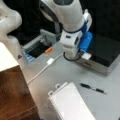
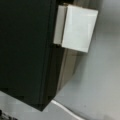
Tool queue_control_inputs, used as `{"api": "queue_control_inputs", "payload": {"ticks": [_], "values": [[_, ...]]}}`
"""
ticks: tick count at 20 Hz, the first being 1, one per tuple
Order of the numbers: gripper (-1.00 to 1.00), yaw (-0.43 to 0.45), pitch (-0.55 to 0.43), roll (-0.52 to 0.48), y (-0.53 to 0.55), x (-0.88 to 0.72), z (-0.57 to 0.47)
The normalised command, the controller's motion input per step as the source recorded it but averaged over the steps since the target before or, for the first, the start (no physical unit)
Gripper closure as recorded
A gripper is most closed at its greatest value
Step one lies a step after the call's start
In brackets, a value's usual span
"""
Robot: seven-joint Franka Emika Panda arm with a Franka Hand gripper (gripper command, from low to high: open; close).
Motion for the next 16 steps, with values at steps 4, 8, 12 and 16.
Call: {"api": "queue_control_inputs", "payload": {"ticks": [4, 8, 12, 16], "values": [[-1.0, -0.056, 0.203, 0.463, -0.14, 0.24, -0.1], [-1.0, -0.056, 0.148, 0.39, 0.11, 0.17, -0.14], [-1.0, -0.056, 0.08, 0.347, 0.1, 0.13, -0.14], [-1.0, -0.082, 0.025, 0.235, 0.04, 0.06, -0.25]]}}
